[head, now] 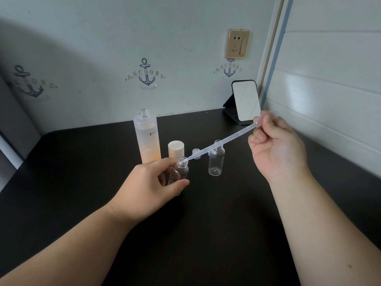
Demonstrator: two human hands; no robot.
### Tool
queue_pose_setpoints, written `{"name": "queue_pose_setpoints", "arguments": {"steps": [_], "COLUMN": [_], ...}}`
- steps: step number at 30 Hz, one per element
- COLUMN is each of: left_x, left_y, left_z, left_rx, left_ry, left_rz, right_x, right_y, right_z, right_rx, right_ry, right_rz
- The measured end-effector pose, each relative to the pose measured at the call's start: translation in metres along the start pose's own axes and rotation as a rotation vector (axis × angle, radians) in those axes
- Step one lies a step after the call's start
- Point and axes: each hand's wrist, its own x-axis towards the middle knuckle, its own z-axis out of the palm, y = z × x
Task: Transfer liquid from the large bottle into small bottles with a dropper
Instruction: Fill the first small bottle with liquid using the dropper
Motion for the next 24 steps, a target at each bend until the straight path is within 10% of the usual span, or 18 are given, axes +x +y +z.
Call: {"name": "queue_pose_setpoints", "arguments": {"steps": [17,24], "left_x": [0.0027,-0.0038], "left_y": [-0.0031,-0.003], "left_z": [0.0009,-0.007], "left_rx": [0.006,-0.191], "left_ry": [-0.085,0.145], "left_rz": [-0.131,-0.078], "right_x": [-0.0014,-0.0027], "right_y": [-0.0016,-0.0033], "right_z": [0.0022,0.0019], "right_rx": [0.147,0.182], "right_ry": [0.16,0.173], "right_rz": [0.085,0.101]}}
